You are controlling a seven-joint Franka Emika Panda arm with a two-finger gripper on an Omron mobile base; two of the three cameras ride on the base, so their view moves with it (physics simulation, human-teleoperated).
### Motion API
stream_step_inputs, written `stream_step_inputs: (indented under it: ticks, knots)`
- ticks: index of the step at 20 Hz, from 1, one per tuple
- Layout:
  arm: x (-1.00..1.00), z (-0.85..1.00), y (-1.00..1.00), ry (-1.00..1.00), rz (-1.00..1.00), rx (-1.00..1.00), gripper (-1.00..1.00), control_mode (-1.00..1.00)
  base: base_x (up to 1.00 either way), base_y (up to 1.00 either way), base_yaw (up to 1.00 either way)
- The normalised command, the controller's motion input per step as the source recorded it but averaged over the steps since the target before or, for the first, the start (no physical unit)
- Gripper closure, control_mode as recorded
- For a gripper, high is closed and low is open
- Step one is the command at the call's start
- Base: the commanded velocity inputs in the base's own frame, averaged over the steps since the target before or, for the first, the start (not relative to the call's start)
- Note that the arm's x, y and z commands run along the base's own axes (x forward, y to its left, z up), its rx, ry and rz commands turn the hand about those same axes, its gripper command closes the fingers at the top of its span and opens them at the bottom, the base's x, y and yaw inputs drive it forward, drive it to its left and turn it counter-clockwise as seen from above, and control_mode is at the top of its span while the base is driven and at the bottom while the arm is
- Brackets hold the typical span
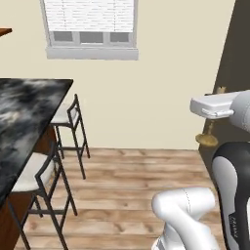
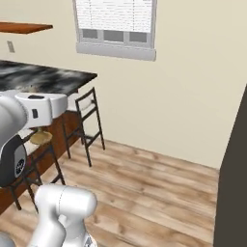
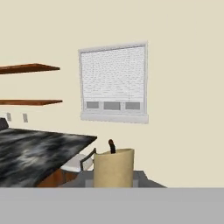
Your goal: Get the candle and the beer from the cabinet and move them to the dining counter.
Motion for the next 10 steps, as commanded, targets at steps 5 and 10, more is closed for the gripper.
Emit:
stream_step_inputs:
  ticks: [5,10]
  knots:
    - [0.00,0.00,0.00,0.00,0.00,0.00,1.00,1.00,0.97,-0.77,0.16]
    - [0.00,0.00,0.00,0.00,0.00,0.00,1.00,1.00,0.71,-0.33,0.39]
